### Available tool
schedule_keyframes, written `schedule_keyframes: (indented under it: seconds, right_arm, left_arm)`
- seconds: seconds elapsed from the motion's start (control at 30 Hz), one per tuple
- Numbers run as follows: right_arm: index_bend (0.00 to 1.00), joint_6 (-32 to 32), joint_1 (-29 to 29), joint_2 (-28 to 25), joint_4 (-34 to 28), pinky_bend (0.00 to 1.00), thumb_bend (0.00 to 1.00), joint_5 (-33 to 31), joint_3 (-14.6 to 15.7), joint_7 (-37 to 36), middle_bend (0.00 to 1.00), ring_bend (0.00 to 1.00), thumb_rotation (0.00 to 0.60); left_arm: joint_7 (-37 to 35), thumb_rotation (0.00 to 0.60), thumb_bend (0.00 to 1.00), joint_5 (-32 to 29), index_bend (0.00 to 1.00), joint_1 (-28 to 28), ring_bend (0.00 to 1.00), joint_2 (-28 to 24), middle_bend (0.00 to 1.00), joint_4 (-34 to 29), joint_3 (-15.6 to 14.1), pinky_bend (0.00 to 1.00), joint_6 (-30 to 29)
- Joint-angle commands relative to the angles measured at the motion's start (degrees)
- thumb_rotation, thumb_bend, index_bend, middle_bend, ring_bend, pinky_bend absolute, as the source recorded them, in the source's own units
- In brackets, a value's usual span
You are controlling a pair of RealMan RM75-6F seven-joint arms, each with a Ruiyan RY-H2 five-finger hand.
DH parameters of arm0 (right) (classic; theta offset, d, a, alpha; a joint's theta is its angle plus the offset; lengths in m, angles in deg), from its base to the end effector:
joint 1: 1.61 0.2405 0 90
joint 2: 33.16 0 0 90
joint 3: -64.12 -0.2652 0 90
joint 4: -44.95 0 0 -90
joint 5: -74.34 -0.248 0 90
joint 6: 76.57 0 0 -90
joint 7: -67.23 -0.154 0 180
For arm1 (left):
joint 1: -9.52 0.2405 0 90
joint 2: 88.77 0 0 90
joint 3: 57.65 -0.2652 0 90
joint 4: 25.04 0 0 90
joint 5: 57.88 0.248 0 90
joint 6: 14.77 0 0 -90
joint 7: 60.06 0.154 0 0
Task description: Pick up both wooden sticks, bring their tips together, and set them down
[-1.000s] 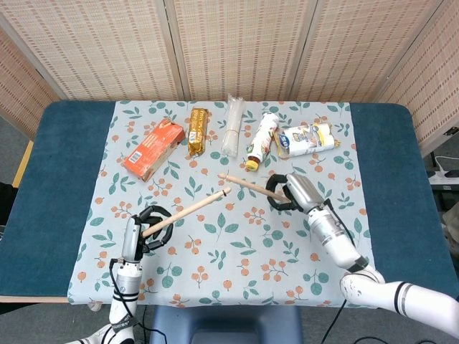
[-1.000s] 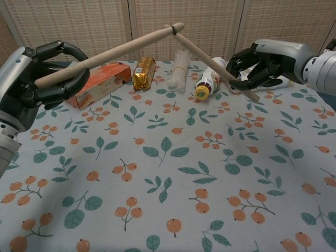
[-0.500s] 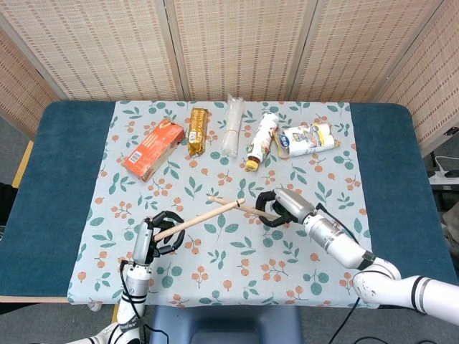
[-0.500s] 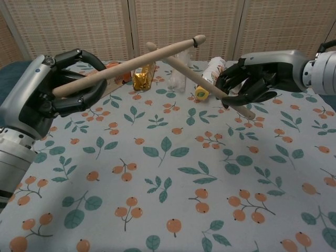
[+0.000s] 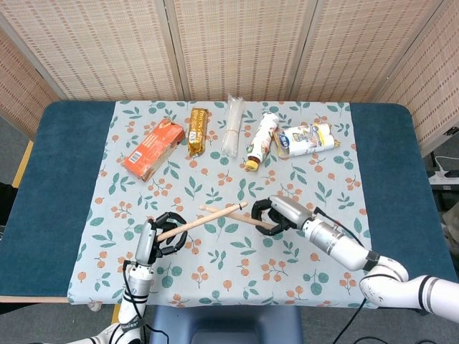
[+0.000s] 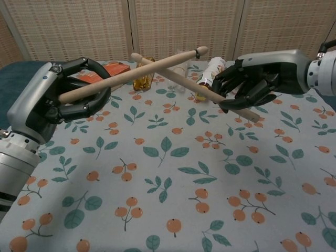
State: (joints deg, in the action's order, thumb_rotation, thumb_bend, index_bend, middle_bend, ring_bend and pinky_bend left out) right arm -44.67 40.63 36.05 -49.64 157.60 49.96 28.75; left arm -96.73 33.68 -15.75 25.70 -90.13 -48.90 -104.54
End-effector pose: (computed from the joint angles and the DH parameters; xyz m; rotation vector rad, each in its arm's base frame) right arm -0.1455 -0.3629 0.0028 1.9021 -1.7544 1.0842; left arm -0.1463 0.2755 -0.0943 -1.1450 -1.4413 -2.0327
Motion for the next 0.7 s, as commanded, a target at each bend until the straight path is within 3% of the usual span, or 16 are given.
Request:
schedule_keyframes:
  seconds: [0.03, 0.27, 0.47, 0.6, 0.7]
  right_arm:
    - [0.79, 1.77, 0.28, -0.28, 0.74, 1.00, 1.00, 2.30, 1.44, -1.84, 0.64, 0.90, 0.600]
    - [0.79, 5.37, -0.15, 0.45, 3.71, 1.00, 1.00, 1.78, 2.98, 0.33, 0.64, 0.90, 0.600]
    - [0.79, 13.08, -3.05, 4.81, 8.62, 1.00, 1.00, -6.55, 2.74, 18.10, 0.64, 0.90, 0.600]
    - [0.77, 15.49, -4.07, 7.18, 10.95, 1.00, 1.00, -12.41, 3.64, 28.99, 0.64, 0.89, 0.600]
    - [0.70, 16.48, -4.41, 8.81, 13.24, 1.00, 0.99, -15.08, 4.92, 35.73, 0.64, 0.88, 0.600]
  left_arm:
    - [0.10, 0.600, 0.41, -0.03, 0.74, -0.01, 1.00, -0.05, 0.94, -0.04, 0.01, 1.00, -0.03]
    - [0.30, 0.600, 0.41, 0.27, 0.74, 0.36, 1.00, -1.71, 0.94, -1.22, 0.37, 1.00, -1.34]
    - [3.32, 0.600, 0.41, 2.56, 0.74, 1.12, 1.00, -6.52, 0.93, -1.37, -0.24, 1.00, -3.90]
    - [10.49, 0.600, 0.41, 4.08, 0.73, 1.44, 1.00, -10.37, 0.93, 1.15, -2.24, 1.00, -2.91]
    - [18.13, 0.600, 0.41, 5.08, 0.72, 1.51, 1.00, -12.11, 0.91, 4.97, -4.17, 1.00, -1.08]
